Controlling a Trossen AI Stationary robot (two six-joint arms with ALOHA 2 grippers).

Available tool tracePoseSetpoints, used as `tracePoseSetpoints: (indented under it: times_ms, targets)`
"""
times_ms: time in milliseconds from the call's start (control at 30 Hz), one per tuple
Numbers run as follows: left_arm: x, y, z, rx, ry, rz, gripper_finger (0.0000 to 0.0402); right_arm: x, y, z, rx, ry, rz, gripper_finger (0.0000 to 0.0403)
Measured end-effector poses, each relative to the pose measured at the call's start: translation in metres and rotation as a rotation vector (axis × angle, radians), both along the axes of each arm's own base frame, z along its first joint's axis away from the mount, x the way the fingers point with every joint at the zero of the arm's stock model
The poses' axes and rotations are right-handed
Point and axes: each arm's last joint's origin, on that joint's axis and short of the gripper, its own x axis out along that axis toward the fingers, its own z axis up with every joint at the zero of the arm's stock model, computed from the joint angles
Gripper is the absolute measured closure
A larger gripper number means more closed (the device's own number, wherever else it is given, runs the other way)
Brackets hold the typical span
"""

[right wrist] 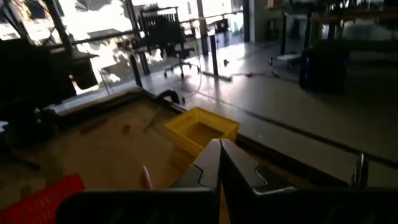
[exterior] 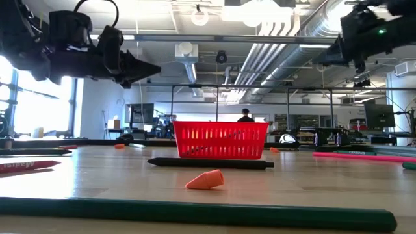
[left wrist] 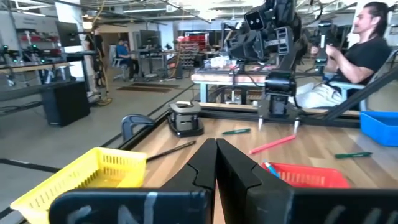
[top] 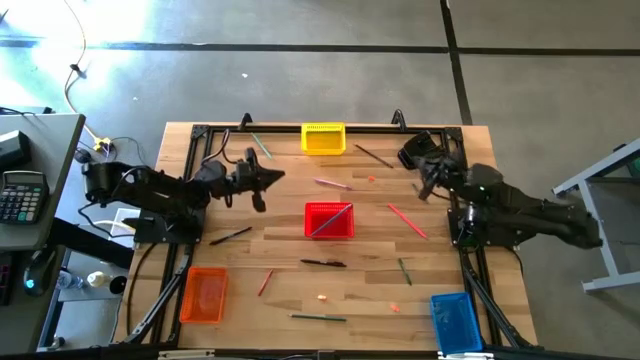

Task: Sort crayons/erasers/pens/pencils in bins
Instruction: Put the green crayon into the blue bin

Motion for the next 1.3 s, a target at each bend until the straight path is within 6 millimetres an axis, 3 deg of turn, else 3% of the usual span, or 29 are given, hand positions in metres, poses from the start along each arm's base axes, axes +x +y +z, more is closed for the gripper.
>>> tracePoseSetpoints:
  times_ms: [200, 400, 600, 1000, 1300]
  targets:
    - [-0.002, 0.003, 0.000, 0.017, 0.009, 0.016, 0.0401, 0.025, -0.007, 0.014, 0.171, 0.230, -0.038, 0.0403]
    - [-0.001, 0.003, 0.000, 0.039, 0.018, 0.017, 0.0401, 0.042, -0.016, 0.014, 0.367, 0.458, -0.122, 0.0402]
    - [-0.001, 0.003, -0.001, 0.067, 0.034, 0.019, 0.0401, 0.049, -0.029, -0.005, 0.578, 0.597, -0.171, 0.0382]
    - [-0.001, 0.003, -0.001, 0.149, 0.070, 0.030, 0.0401, 0.058, -0.060, -0.052, 0.820, 0.833, -0.314, 0.0267]
    - [-0.001, 0.003, -0.001, 0.151, 0.067, 0.029, 0.0401, 0.054, -0.083, -0.073, 0.921, 0.893, -0.309, 0.0256]
